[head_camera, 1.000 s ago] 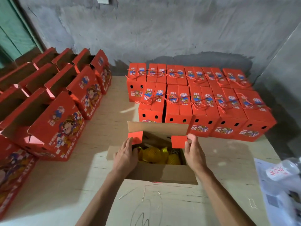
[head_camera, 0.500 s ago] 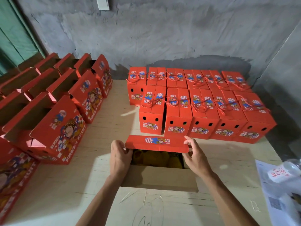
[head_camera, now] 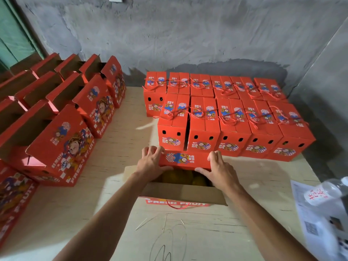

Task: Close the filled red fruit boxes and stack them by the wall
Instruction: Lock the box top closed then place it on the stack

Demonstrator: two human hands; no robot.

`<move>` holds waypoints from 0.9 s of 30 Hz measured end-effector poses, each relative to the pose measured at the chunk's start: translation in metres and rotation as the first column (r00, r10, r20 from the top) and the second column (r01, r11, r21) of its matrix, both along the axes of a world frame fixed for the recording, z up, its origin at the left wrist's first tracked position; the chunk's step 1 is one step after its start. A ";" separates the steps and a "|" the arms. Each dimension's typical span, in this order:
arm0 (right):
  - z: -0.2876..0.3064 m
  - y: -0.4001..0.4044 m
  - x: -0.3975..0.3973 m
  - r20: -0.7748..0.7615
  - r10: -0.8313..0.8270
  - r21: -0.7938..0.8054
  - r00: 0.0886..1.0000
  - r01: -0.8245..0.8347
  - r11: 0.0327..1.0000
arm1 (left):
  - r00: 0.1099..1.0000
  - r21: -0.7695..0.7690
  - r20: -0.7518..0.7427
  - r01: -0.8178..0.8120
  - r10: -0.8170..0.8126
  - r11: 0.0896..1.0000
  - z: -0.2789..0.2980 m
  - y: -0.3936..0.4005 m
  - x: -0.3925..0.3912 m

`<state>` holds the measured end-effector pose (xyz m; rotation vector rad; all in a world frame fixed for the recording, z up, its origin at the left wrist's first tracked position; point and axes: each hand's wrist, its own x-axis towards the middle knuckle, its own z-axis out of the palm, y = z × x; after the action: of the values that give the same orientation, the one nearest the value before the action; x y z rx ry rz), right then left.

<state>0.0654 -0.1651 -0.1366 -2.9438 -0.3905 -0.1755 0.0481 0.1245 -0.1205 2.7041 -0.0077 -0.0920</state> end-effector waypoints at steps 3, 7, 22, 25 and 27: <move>0.005 0.005 -0.003 0.005 -0.004 -0.084 1.000 0.004 0.996 | 0.999 0.068 0.025 0.023 -0.024 0.997 -0.001 0.005 0.003; 0.007 0.005 -0.014 -0.034 -0.048 -0.106 0.998 0.044 0.993 | 0.998 0.030 0.060 0.031 -0.033 0.999 -0.010 0.008 -0.004; 0.016 0.013 -0.025 -0.104 -0.081 -0.043 0.991 0.077 0.996 | 0.991 -0.014 0.128 0.027 -0.025 1.000 -0.017 0.009 -0.008; 0.011 0.012 -0.023 -0.093 -0.075 -0.017 0.993 0.074 0.997 | 0.992 -0.009 0.124 0.028 -0.027 1.000 -0.016 0.009 -0.008; 0.012 0.010 -0.021 -0.045 -0.097 -0.121 0.994 0.091 0.988 | 0.992 -0.008 0.122 0.030 -0.029 1.000 -0.014 0.009 -0.009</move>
<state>0.0445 -0.1546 -0.1245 -3.0796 -0.2636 -0.0919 0.0395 0.1340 -0.1347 2.6961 -0.0847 0.0638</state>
